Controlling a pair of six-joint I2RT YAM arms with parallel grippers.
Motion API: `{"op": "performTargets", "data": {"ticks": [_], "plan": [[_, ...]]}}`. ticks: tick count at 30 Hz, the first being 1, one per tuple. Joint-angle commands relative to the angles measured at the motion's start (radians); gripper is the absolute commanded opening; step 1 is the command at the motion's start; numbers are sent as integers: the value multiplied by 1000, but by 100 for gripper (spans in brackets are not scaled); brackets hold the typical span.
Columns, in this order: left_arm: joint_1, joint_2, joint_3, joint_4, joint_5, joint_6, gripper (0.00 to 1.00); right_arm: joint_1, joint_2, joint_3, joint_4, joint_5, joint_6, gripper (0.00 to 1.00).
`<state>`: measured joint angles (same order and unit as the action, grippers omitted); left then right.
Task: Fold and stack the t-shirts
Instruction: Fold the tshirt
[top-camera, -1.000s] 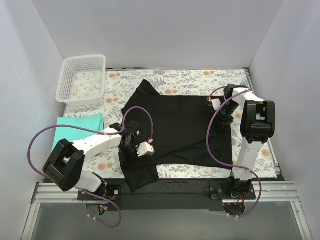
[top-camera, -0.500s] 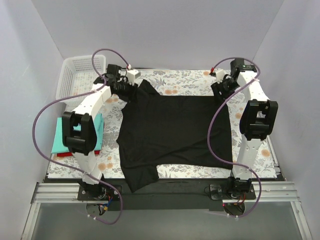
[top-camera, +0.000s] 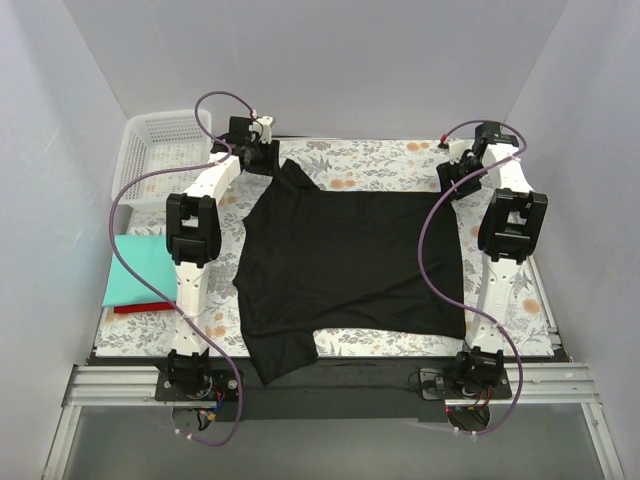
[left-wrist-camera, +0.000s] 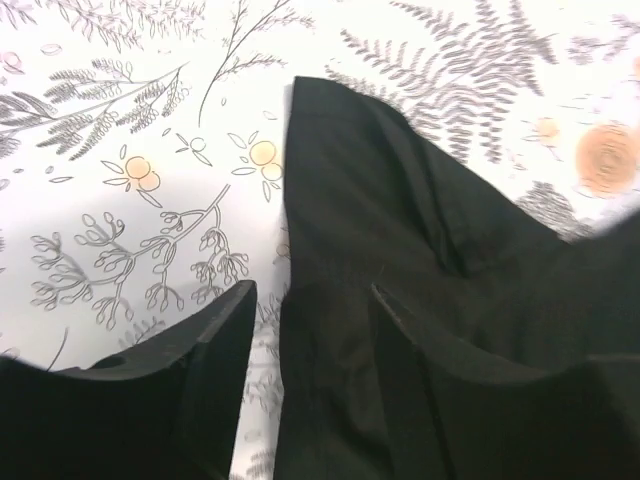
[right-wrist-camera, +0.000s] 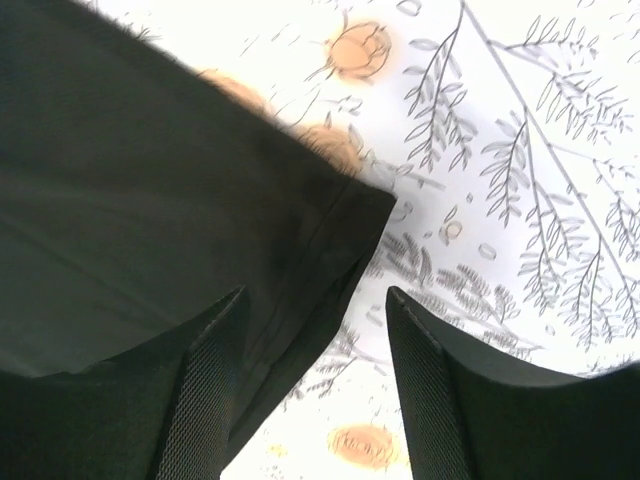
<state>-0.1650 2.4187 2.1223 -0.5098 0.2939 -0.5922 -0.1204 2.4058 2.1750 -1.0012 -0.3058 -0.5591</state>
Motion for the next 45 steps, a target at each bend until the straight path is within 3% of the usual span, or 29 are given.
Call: {"op": "performTargets", "data": {"ticks": [1, 20, 28, 34, 37, 40, 45], "plan": [[-1, 20, 54, 59, -45, -27, 48, 7, 9, 48, 73, 10, 22, 64], [-2, 187, 156, 106, 7, -29, 51, 10, 111, 63, 185, -16, -4, 69], [-11, 224, 179, 149, 40, -35, 50, 27, 125, 52, 191, -15, -47, 61], [-48, 246, 171, 142, 22, 51, 49, 47, 128, 45, 194, 2, -85, 57], [-54, 260, 176, 142, 4, 69, 46, 51, 130, 40, 193, 8, -93, 51], [-59, 273, 192, 142, -6, 80, 40, 51, 119, 16, 194, 5, -108, 40], [-59, 301, 229, 142, -4, 89, 22, 53, 119, 15, 193, 17, -122, 1]]}}
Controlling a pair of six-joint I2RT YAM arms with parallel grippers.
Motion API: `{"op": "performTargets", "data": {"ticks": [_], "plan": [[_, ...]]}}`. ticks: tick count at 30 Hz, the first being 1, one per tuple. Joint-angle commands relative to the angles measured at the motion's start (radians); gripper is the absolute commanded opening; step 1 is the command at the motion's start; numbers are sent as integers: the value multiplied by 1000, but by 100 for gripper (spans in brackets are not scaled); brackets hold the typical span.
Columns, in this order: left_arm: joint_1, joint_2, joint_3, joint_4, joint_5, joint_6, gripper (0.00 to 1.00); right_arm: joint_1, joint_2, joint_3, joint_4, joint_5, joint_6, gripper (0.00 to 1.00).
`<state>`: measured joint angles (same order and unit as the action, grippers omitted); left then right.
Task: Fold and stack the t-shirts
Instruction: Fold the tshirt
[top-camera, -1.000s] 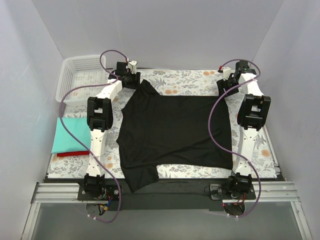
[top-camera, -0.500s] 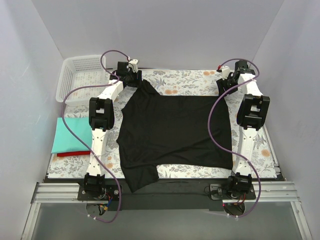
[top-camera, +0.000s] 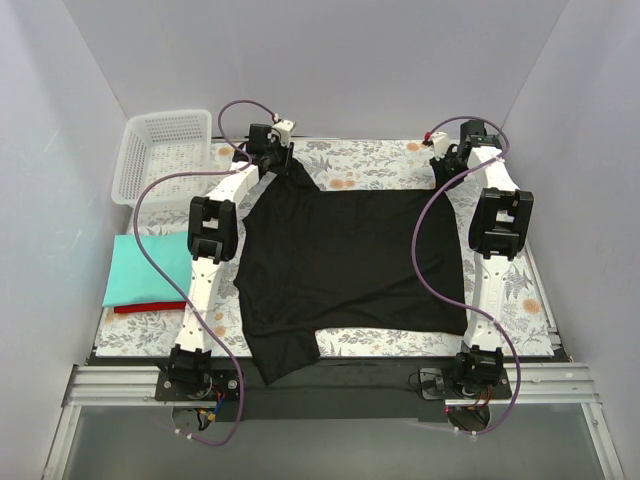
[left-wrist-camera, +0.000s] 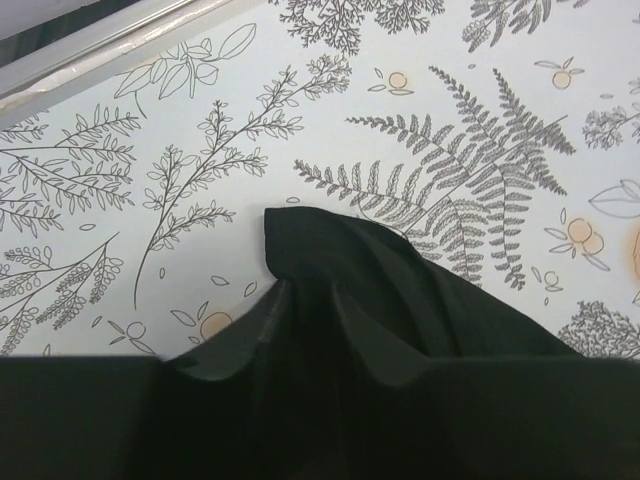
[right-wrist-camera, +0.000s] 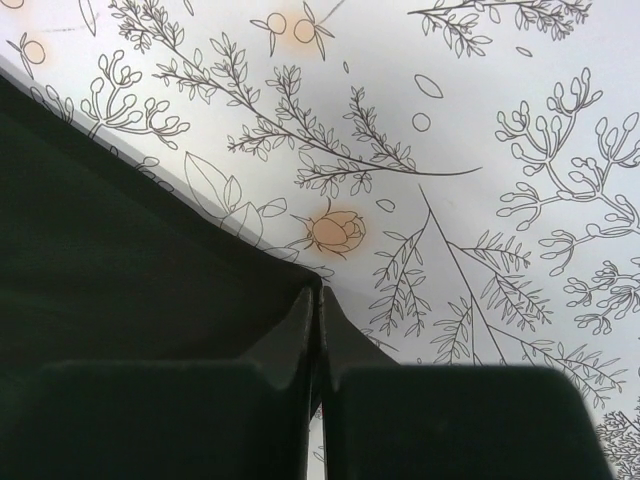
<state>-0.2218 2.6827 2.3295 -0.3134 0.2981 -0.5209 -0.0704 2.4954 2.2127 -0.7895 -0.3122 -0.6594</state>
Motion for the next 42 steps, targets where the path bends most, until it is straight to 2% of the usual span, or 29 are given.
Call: {"op": "performTargets", "data": {"ticks": [1, 4, 11, 17, 25, 42], "plan": [[-1, 40, 27, -52, -10, 19, 14, 3, 30, -18, -19, 27, -22, 1], [-1, 36, 31, -29, -14, 24, 0, 3, 25, 2, -17, 24, -16, 1], [21, -90, -33, 89, 47, -22, 0, 3, -42, 25, -16, -2, -9, 1], [38, -256, -139, 140, 151, -42, 0, 3, -131, -42, -17, -21, -31, 1], [39, -437, -395, 206, 190, 9, 0, 3, -225, -133, -19, -44, -49, 1], [52, -825, -815, 235, 262, 107, 0, 1, -437, -367, -25, -74, -120, 1]]}}
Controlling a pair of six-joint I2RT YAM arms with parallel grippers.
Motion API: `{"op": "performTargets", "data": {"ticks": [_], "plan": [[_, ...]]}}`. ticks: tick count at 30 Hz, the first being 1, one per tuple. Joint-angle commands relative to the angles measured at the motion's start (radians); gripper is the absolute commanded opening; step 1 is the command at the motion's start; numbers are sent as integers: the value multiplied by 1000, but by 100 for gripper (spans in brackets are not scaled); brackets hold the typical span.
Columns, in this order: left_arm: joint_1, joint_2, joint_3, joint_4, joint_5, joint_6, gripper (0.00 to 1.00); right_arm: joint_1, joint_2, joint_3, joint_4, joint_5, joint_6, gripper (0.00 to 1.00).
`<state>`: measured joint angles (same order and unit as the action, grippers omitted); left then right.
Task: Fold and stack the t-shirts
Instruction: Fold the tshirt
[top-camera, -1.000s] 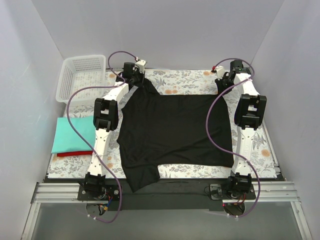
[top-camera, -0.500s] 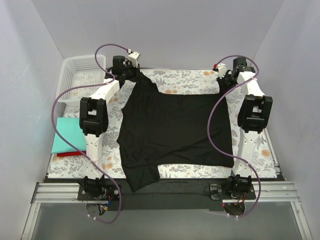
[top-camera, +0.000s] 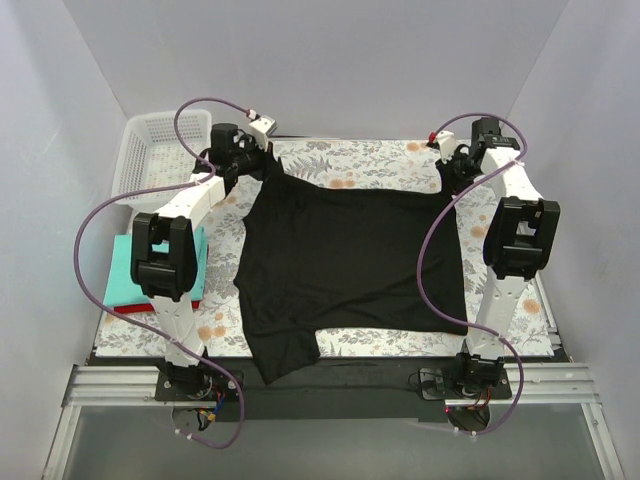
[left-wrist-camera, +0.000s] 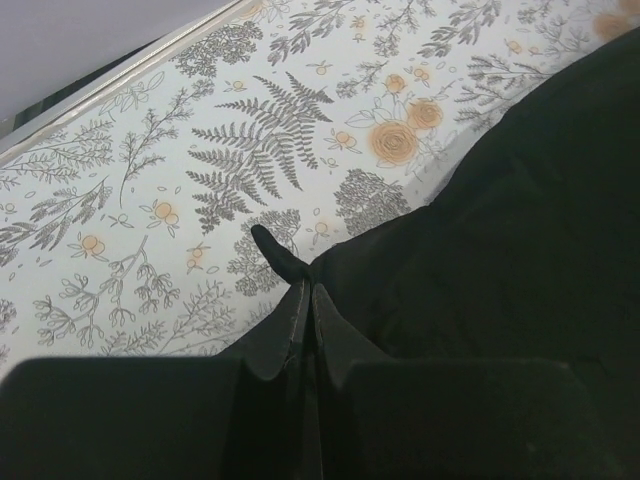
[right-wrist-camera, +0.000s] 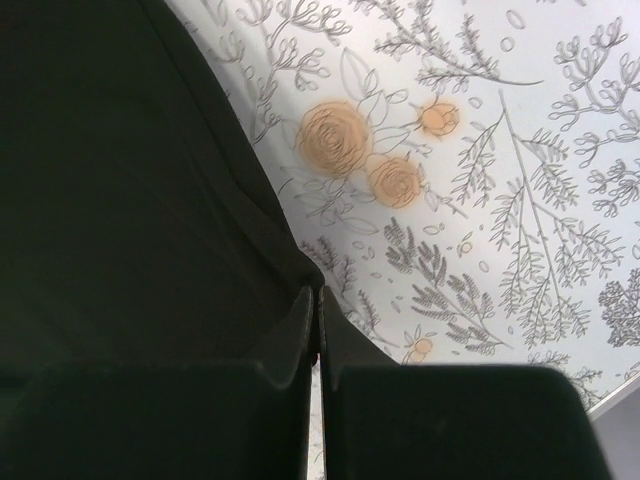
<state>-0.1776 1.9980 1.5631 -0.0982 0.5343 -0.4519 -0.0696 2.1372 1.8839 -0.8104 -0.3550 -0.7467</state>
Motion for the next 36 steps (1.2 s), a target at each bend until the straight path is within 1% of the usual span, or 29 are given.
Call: {"op": "performTargets", "data": {"ticks": [1, 6, 13, 18, 20, 24, 31, 36], "plan": [[7, -156, -64, 22, 24, 42, 0, -1, -95, -49, -3, -33, -39, 1], [9, -247, -164, 12, 21, 74, 0, -1, -138, -118, -3, -32, -69, 1], [9, -335, -261, -9, 24, 113, 0, -1, -166, -186, -7, -16, -120, 1], [9, -398, -360, -23, 6, 153, 0, -2, -206, -272, -4, -22, -149, 1], [7, -416, -386, -34, 7, 188, 0, -2, -209, -295, -6, -28, -155, 1], [7, -462, -489, -44, -2, 216, 0, -2, -195, -333, -4, -21, -167, 1], [7, -461, -603, -46, -23, 252, 0, -2, -163, -410, -3, 2, -194, 1], [9, -423, -630, -46, -27, 271, 0, -1, -146, -439, 2, 11, -198, 1]]}}
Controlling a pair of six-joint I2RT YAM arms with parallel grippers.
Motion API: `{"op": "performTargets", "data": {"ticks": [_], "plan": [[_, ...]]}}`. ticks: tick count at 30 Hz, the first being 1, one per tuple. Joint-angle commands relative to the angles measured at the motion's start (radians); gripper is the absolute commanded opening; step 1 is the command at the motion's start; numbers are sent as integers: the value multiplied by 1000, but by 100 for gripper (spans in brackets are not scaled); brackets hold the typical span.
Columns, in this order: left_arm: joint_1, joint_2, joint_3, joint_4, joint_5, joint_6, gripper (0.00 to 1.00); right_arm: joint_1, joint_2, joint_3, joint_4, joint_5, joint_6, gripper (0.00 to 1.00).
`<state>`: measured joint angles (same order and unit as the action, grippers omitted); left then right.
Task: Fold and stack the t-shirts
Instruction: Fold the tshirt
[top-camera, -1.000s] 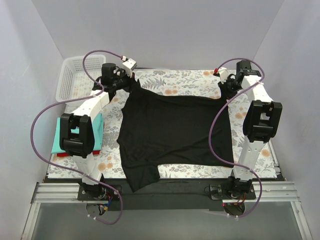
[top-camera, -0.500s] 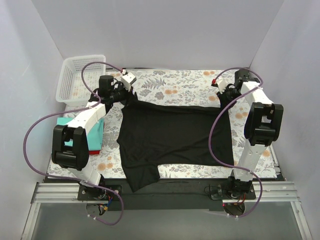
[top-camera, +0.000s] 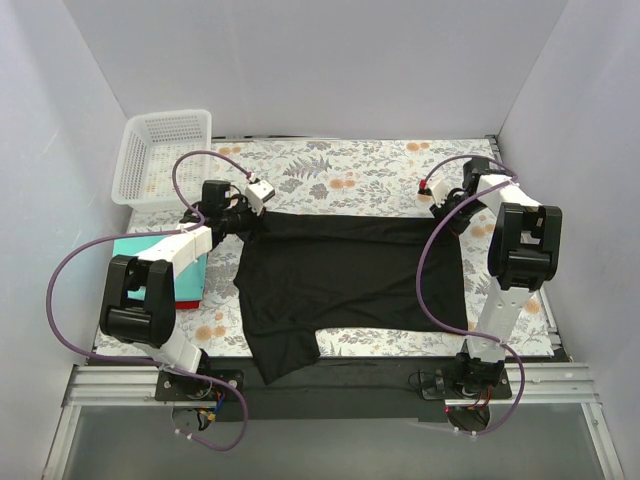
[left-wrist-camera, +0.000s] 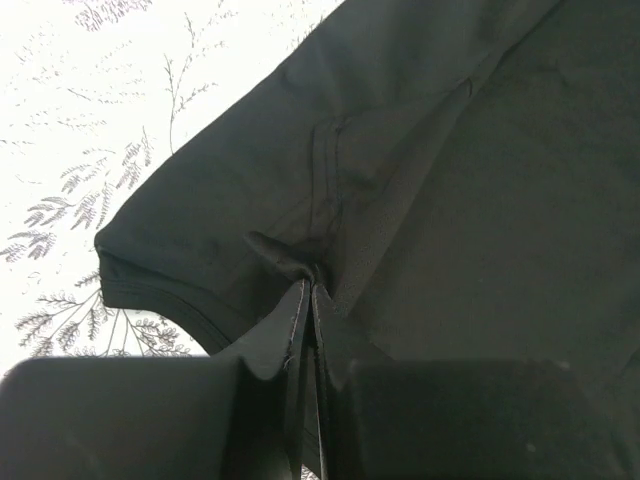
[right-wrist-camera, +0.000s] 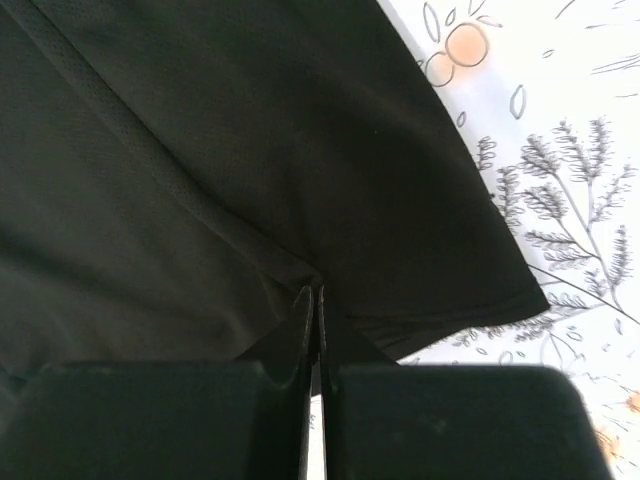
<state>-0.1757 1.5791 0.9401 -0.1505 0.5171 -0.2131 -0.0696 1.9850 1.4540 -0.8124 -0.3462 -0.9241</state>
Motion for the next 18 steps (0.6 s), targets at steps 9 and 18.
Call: {"op": "performTargets", "data": {"ticks": [9, 18], "plan": [[5, 61, 0, -23, -15, 47, 0, -1, 35, 25, -4, 29, -12, 1], [5, 12, 61, -75, 12, 29, 0, -1, -47, 20, -27, 55, -35, 1]]}}
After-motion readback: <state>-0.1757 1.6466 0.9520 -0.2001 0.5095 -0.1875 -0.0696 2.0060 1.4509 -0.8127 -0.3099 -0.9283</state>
